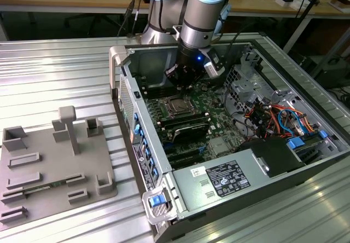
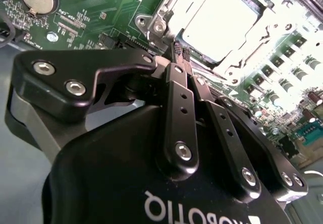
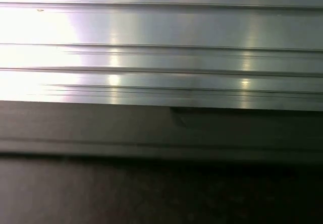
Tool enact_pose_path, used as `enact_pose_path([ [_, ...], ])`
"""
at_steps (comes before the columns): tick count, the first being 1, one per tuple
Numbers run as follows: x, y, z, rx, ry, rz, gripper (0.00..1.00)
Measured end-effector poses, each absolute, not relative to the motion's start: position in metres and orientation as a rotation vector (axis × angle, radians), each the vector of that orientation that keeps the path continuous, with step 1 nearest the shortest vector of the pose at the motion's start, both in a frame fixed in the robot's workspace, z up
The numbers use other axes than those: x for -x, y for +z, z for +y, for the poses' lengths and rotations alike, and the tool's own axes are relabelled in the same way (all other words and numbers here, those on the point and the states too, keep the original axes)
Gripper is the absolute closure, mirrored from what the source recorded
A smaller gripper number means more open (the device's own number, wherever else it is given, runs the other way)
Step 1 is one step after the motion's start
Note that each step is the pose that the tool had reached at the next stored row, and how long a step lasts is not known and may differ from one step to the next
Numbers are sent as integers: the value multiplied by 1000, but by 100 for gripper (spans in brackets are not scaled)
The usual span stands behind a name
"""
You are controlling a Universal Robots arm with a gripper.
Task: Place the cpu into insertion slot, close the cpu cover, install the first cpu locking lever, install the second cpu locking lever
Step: 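Install the first cpu locking lever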
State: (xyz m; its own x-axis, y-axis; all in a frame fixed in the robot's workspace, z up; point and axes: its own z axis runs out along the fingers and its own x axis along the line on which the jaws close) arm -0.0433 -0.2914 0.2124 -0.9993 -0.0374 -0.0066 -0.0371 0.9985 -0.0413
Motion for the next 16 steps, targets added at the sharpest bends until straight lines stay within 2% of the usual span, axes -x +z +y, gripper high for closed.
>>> enact_pose_path([
  [16, 51, 229, -291, 58, -64, 3133, 89],
])
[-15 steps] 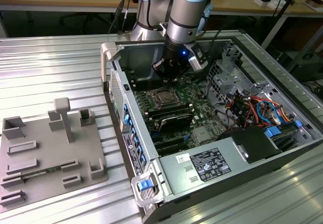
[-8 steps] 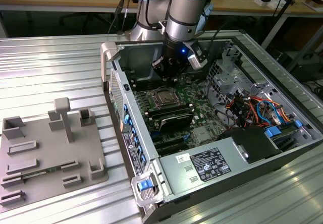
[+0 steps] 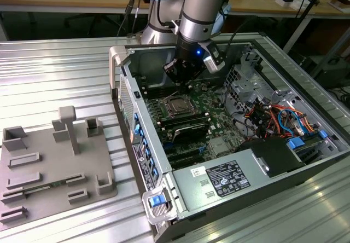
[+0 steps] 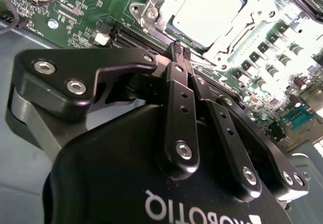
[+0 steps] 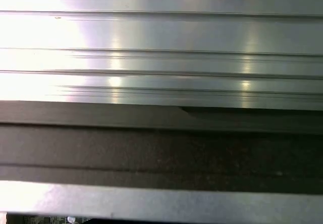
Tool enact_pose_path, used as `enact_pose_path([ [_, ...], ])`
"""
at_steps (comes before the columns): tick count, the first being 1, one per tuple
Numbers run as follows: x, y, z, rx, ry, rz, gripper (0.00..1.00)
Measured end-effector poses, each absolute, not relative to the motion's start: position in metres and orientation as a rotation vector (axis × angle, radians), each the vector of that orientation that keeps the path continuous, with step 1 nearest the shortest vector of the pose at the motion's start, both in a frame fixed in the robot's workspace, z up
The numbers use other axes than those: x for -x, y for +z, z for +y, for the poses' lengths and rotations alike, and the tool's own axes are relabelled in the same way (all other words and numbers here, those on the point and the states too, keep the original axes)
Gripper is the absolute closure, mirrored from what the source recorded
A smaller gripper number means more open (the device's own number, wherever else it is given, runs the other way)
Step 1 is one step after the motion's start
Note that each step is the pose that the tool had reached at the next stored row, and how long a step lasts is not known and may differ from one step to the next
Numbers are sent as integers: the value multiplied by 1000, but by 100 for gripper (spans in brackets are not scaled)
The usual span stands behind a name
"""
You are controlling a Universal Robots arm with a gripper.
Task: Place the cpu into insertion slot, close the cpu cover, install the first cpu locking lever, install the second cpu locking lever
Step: 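Install the first cpu locking lever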
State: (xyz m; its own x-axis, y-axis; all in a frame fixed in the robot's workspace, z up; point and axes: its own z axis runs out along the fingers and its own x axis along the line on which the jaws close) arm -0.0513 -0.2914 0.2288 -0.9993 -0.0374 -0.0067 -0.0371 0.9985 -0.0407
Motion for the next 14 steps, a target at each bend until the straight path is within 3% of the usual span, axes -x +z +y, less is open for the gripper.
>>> enact_pose_path([
  [14, 54, 229, -285, 59, -63, 3133, 89],
])
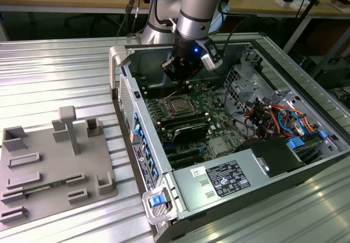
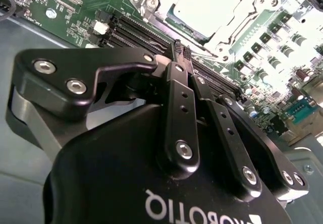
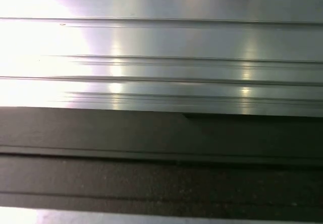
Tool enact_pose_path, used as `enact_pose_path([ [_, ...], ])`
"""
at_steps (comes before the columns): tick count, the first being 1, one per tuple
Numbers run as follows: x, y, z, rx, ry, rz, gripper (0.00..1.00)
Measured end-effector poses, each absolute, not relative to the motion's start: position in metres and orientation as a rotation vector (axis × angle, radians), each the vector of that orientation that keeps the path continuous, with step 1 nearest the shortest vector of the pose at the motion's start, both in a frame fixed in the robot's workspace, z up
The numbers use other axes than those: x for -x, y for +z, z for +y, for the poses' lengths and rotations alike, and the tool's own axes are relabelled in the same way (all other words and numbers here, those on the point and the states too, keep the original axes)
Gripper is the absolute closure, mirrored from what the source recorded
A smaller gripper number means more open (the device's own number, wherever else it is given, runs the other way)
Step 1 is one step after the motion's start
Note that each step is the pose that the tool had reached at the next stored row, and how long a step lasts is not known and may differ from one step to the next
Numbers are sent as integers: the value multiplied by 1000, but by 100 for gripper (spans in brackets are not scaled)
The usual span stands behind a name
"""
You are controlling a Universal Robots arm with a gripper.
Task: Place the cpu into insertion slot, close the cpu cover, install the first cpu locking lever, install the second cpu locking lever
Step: 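Install the first cpu locking lever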
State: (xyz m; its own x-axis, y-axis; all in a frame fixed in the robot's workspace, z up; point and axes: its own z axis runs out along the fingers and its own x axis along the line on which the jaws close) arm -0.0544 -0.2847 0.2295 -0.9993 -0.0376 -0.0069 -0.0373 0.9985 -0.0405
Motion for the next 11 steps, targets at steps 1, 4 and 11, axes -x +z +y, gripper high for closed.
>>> enact_pose_path([
  [1, 53, 229, -285, 59, -63, 3133, 89],
  [4, 51, 228, -284, 59, -64, 3133, 89],
  [11, 48, 222, -284, 59, -64, 3133, 89],
])
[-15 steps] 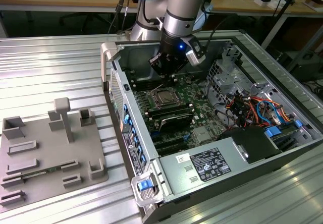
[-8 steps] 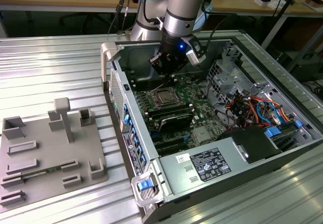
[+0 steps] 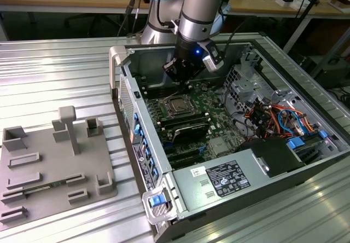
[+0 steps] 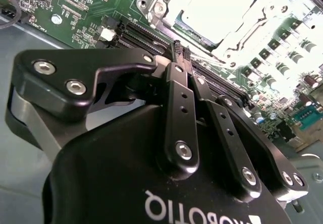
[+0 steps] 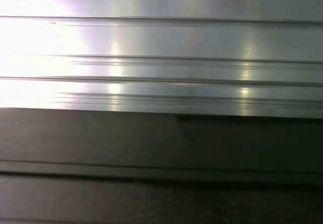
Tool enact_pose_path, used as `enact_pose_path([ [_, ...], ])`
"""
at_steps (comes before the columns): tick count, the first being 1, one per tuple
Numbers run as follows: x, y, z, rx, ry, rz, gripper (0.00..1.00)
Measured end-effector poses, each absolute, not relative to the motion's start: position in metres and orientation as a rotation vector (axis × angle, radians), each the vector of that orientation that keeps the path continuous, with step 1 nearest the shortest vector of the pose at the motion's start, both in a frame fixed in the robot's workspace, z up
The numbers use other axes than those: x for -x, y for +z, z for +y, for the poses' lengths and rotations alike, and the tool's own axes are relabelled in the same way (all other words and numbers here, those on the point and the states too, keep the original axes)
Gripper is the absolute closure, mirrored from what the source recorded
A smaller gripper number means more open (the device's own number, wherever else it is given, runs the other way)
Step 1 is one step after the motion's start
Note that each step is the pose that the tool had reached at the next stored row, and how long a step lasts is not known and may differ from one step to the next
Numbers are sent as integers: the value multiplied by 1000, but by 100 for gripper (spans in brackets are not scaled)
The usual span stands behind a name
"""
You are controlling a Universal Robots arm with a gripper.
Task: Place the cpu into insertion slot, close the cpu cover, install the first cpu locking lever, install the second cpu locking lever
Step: 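Install the first cpu locking lever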
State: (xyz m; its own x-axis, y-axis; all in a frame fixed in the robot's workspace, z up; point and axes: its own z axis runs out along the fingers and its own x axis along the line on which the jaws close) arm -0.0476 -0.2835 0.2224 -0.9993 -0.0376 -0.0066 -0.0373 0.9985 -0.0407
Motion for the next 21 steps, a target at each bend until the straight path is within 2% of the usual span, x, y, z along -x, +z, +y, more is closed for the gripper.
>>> enact_pose_path([
  [21, 42, 207, -284, 59, -65, 3134, 89],
])
